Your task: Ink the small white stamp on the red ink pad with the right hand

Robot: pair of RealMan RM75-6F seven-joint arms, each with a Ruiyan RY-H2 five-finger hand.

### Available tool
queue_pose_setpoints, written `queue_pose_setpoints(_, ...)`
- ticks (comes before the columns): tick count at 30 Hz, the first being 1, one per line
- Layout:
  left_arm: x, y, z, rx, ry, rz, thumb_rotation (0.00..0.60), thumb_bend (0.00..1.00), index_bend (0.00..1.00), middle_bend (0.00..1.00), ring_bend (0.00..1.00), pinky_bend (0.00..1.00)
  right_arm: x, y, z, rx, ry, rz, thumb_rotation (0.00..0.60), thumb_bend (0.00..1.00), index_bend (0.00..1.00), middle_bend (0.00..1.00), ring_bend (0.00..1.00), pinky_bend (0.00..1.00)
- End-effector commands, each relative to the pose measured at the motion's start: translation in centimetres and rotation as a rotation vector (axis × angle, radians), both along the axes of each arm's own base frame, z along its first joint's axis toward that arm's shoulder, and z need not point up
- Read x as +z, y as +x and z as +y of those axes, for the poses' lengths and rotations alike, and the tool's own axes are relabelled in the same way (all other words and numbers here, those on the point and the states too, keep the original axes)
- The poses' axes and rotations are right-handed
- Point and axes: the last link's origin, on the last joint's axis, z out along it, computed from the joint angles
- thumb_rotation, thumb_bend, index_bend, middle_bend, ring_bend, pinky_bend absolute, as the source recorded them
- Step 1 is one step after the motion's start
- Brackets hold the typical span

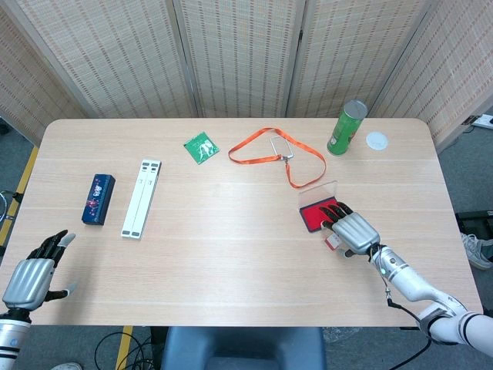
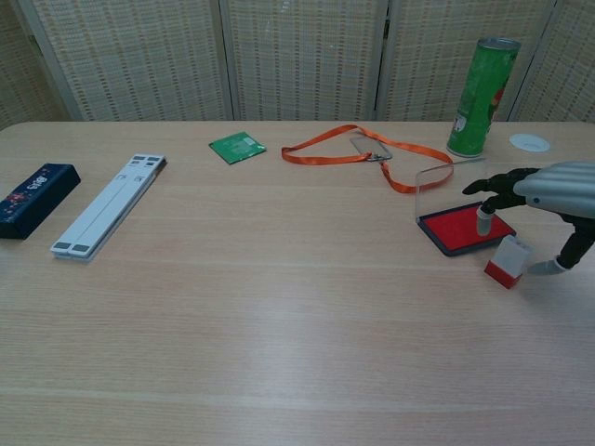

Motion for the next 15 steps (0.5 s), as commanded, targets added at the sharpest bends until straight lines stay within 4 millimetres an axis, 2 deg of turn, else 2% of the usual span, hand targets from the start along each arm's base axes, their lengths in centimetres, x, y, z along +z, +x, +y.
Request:
queue_pose_setpoints(1,0.06,0.02,-0.03,-0.001,0.002,-0.002,0.6,0.23,0.0,0.08,0.11,0.28,-0.02,-0.06,0.0,0.0,0.001,0.005,0.6,0.22,0.3,0.0,0.0,0.0)
queue_pose_setpoints(15,-0.15,-0.02,0.04,0.003,-0.003,0.006,0.6,0.23,0.0,0.08,0.11,0.28,0.29,-0.27,0.04,-0.001,-0.013,0.025,0.6,0.23,0.32,0.0,0.0,0.0)
